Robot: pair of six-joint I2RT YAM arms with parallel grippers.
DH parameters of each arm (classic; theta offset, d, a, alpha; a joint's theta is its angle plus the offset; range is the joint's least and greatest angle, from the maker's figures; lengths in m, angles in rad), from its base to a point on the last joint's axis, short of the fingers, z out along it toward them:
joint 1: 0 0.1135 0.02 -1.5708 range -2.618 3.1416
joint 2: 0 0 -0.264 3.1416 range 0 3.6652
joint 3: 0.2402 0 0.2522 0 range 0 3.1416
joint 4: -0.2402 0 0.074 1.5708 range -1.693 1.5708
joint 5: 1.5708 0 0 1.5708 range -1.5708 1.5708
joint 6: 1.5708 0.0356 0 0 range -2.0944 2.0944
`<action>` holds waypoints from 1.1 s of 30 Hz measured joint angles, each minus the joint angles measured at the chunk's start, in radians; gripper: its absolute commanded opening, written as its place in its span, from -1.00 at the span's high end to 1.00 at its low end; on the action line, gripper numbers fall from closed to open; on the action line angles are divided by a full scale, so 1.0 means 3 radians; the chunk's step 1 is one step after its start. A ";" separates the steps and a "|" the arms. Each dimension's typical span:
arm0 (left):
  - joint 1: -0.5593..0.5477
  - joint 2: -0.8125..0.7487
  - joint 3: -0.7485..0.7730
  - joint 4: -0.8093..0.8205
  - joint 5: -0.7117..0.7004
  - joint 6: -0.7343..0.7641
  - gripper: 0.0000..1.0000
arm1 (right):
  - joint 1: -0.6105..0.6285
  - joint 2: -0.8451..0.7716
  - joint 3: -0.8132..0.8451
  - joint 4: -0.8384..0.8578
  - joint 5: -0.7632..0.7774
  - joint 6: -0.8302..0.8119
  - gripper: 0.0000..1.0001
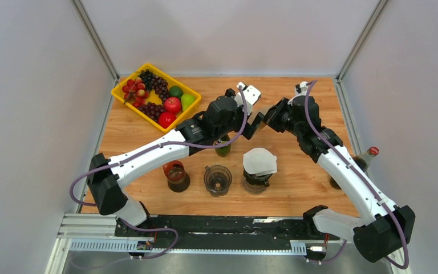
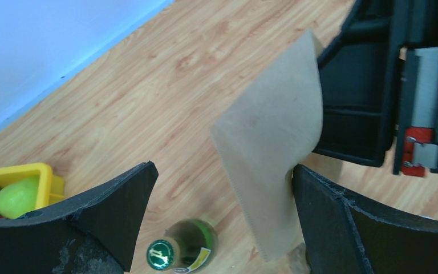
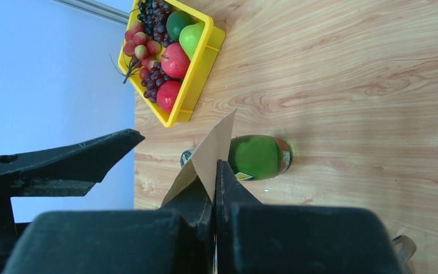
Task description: Place the coffee filter in the dripper
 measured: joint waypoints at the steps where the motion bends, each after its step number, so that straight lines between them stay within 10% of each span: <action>1: 0.0000 0.0001 0.0000 0.0004 -0.0057 0.0001 -1.00 | 0.0001 0.0000 0.0000 0.0000 -0.0009 -0.0001 1.00; 33: 0.0003 0.0116 -0.0006 0.0168 -0.0862 0.0066 -0.94 | 0.0148 0.0155 0.0156 -0.0067 -0.0264 -0.0505 1.00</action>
